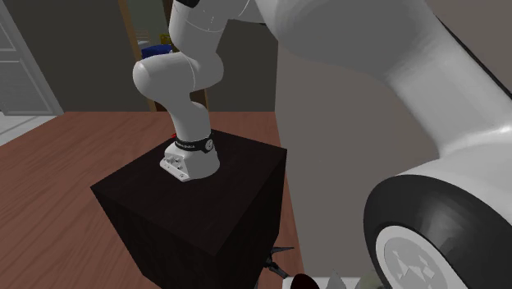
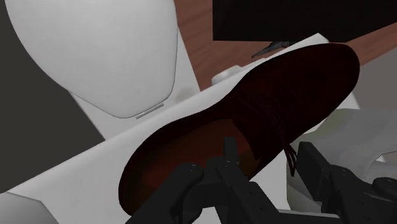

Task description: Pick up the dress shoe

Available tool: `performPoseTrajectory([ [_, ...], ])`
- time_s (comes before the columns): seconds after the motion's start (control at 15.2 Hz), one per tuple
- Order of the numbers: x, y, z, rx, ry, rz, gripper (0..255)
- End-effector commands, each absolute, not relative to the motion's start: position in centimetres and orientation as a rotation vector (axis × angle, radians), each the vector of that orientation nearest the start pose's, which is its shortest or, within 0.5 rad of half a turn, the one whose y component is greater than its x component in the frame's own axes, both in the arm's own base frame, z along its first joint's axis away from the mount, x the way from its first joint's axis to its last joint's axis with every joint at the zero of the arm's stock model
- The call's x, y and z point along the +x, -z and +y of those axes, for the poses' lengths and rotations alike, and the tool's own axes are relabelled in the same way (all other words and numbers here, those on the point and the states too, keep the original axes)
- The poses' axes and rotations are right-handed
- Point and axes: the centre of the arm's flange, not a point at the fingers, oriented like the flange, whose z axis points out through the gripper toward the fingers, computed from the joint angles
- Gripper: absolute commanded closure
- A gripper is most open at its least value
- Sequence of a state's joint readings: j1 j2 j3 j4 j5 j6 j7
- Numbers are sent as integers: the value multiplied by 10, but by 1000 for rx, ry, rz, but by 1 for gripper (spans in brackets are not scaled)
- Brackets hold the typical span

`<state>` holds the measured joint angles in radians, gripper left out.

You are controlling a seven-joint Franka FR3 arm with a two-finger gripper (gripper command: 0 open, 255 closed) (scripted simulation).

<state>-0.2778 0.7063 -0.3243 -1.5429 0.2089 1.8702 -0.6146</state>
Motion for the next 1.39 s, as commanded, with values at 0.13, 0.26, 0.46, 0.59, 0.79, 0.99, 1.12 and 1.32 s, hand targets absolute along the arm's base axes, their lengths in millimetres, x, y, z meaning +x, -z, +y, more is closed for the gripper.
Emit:
performPoseTrajectory([
  [0.13, 571, -227, -339, -2940, -443, 68, 255],
  [0.26, 569, -233, -340, -2940, -443, 68, 255],
  [0.46, 569, -249, -340, -2940, -443, 68, 255],
  [0.59, 569, -259, -340, -2940, -443, 68, 255],
  [0.79, 569, -275, -340, -2940, -443, 68, 255],
  [0.99, 569, -291, -340, -2940, -443, 68, 255],
  [1.12, 569, -301, -340, -2940, -443, 68, 255],
  [1.32, 569, -307, -340, -2940, -443, 68, 255],
])
